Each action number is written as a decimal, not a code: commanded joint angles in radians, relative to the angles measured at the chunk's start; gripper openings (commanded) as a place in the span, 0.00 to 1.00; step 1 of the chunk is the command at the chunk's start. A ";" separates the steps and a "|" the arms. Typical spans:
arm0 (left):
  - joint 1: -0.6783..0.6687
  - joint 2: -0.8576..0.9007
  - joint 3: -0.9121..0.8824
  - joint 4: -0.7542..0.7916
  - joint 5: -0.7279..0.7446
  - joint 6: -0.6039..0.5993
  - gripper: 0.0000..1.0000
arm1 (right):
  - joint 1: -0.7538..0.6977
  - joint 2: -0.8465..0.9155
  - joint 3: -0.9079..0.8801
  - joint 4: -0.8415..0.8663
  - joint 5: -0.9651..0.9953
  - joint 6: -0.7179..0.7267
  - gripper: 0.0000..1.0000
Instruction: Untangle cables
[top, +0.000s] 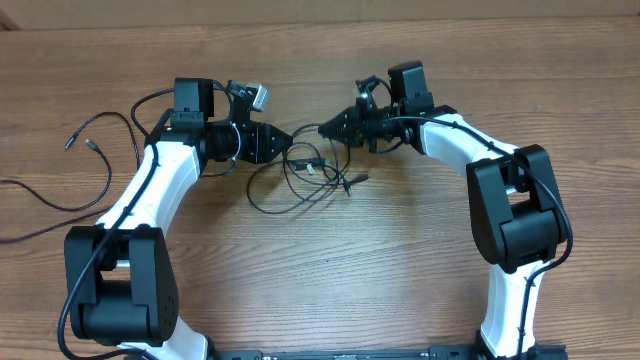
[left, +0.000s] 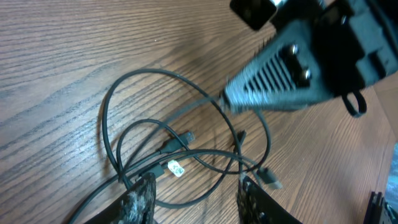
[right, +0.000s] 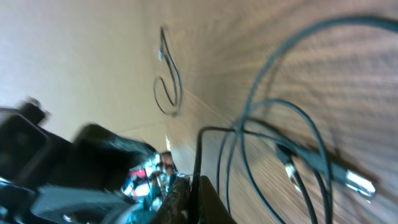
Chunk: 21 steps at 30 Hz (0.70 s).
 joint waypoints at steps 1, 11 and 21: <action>0.006 0.011 0.000 -0.004 0.011 0.024 0.45 | -0.003 0.008 0.001 0.062 0.032 0.103 0.04; 0.004 0.011 0.000 -0.022 -0.201 0.021 0.52 | -0.002 0.008 0.001 -0.026 0.086 0.080 0.04; -0.040 0.035 0.000 -0.036 -0.289 -0.006 0.55 | -0.002 0.008 0.001 0.180 -0.042 0.268 0.04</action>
